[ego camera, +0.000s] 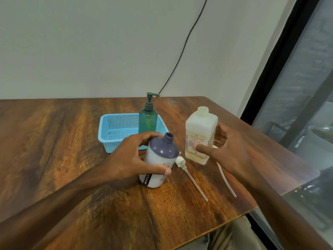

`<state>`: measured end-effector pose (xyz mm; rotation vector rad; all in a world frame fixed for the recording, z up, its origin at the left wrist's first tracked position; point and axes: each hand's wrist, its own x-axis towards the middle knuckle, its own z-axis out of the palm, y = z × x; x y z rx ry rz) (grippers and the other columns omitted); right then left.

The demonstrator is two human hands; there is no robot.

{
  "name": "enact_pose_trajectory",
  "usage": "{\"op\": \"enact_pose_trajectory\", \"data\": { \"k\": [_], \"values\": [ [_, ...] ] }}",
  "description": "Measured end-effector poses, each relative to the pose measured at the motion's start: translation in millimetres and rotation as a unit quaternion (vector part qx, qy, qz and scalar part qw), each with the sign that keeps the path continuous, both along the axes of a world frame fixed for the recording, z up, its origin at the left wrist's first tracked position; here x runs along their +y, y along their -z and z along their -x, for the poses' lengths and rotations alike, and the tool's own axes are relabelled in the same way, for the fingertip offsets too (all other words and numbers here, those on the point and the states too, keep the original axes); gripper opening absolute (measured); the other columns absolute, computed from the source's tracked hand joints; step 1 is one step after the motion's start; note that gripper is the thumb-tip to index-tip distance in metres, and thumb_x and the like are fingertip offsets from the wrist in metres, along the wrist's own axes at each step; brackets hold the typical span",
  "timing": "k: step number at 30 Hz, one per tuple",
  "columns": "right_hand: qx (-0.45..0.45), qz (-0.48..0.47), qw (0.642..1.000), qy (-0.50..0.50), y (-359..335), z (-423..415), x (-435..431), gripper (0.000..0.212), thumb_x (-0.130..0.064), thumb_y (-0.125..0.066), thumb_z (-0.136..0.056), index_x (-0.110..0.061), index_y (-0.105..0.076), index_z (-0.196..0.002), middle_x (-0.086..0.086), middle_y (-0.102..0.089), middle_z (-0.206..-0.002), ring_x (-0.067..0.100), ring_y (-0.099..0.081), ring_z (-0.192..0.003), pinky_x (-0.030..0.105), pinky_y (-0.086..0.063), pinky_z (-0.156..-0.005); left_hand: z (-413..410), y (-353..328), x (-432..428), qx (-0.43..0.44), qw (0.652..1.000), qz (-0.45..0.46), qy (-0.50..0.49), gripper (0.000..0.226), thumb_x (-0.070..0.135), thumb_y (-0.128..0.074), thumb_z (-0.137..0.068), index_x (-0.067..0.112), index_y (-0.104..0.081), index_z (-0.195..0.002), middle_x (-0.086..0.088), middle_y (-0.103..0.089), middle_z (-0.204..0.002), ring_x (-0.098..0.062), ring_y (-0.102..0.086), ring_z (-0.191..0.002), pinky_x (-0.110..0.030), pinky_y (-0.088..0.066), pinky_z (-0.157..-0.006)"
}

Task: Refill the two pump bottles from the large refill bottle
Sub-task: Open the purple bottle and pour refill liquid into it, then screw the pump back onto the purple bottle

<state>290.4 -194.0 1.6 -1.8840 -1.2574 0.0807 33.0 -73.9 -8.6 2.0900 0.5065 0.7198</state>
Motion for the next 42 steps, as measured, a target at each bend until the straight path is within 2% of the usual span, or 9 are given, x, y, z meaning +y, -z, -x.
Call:
{"op": "enact_pose_trajectory", "data": {
  "k": [3,10,15,20,23,26,30,34,42],
  "values": [
    [0.045,-0.008,0.998,0.053,16,-3,18,0.088,-0.04,-0.09,-0.069,-0.025,-0.048,-0.144,-0.003,-0.058,-0.145,0.018,-0.061,-0.126,0.048,-0.057,-0.098,-2,2,1,0.003,1.0,0.021,-0.006,0.08,0.046,-0.095,-0.052,0.042,-0.057,-0.122,0.033,-0.063,-0.121,0.008,-0.061,-0.115,-0.02,-0.059,-0.086],
    [0.093,-0.041,0.992,0.072,37,-8,34,0.086,-0.041,-0.088,-0.072,-0.027,-0.044,-0.145,-0.006,-0.056,-0.147,0.015,-0.061,-0.125,0.038,-0.057,-0.092,-3,9,3,-0.011,0.999,0.051,-0.013,0.083,0.033,-0.098,-0.051,0.038,-0.056,-0.122,0.032,-0.064,-0.119,0.009,-0.063,-0.111,-0.012,-0.056,-0.078],
    [0.106,-0.028,0.993,0.038,35,-14,35,0.088,-0.038,-0.088,-0.073,-0.026,-0.043,-0.147,-0.005,-0.056,-0.147,0.016,-0.06,-0.127,0.016,-0.049,-0.077,-1,12,7,0.003,0.998,0.051,-0.019,0.095,0.058,-0.097,-0.043,0.042,-0.055,-0.127,0.027,-0.064,-0.125,0.004,-0.062,-0.117,-0.022,-0.06,-0.085],
    [0.112,-0.031,0.991,0.064,34,-4,9,0.09,-0.047,-0.086,-0.073,-0.032,-0.043,-0.15,-0.007,-0.055,-0.148,0.014,-0.059,-0.128,0.04,-0.055,-0.099,-1,11,7,0.004,0.999,0.033,-0.02,0.091,0.055,-0.096,-0.047,0.041,-0.055,-0.127,0.029,-0.063,-0.125,0.006,-0.061,-0.116,-0.017,-0.058,-0.084],
    [0.073,-0.104,0.987,0.094,32,6,-21,0.045,-0.037,-0.076,-0.087,-0.03,-0.066,-0.13,-0.011,-0.07,-0.127,0.002,-0.067,-0.108,0.032,-0.061,-0.087,-1,12,6,0.004,0.999,0.025,-0.02,0.087,0.048,-0.095,-0.049,0.043,-0.054,-0.125,0.034,-0.061,-0.124,0.01,-0.06,-0.115,-0.015,-0.057,-0.083],
    [0.051,-0.089,0.992,0.075,30,17,-39,0.015,-0.03,-0.075,-0.089,-0.03,-0.079,-0.103,-0.017,-0.076,-0.1,-0.005,-0.068,-0.088,0.022,-0.06,-0.071,-1,12,7,0.003,0.999,0.03,-0.018,0.087,0.045,-0.096,-0.05,0.041,-0.054,-0.126,0.034,-0.061,-0.124,0.01,-0.06,-0.115,-0.015,-0.057,-0.082],
    [0.056,-0.017,0.998,-0.001,27,34,-39,0.002,-0.028,-0.082,-0.082,-0.027,-0.082,-0.084,-0.015,-0.075,-0.076,-0.001,-0.068,-0.074,0.012,-0.053,-0.06,1,12,9,0.006,0.999,0.021,-0.026,0.09,0.041,-0.097,-0.054,0.037,-0.053,-0.132,0.023,-0.064,-0.126,0.007,-0.06,-0.118,-0.015,-0.057,-0.083],
    [0.072,0.058,0.995,-0.023,30,43,-25,0.026,-0.044,-0.083,-0.077,-0.022,-0.075,-0.068,-0.012,-0.072,-0.067,0.006,-0.068,-0.065,0.017,-0.052,-0.054,0,12,11,0.003,1.0,-0.001,-0.028,0.09,0.04,-0.098,-0.056,0.032,-0.054,-0.133,0.02,-0.064,-0.127,0.006,-0.06,-0.117,-0.016,-0.057,-0.085],
    [-0.014,0.114,0.993,-0.023,30,50,10,0.024,-0.042,-0.077,-0.087,-0.03,-0.069,-0.105,-0.018,-0.068,-0.102,-0.002,-0.062,-0.089,0.012,-0.045,-0.068,0,14,13,0.014,0.999,-0.022,-0.037,0.096,0.053,-0.097,-0.054,0.033,-0.052,-0.136,0.021,-0.062,-0.13,0.005,-0.059,-0.12,-0.022,-0.056,-0.095]
  ]
}}
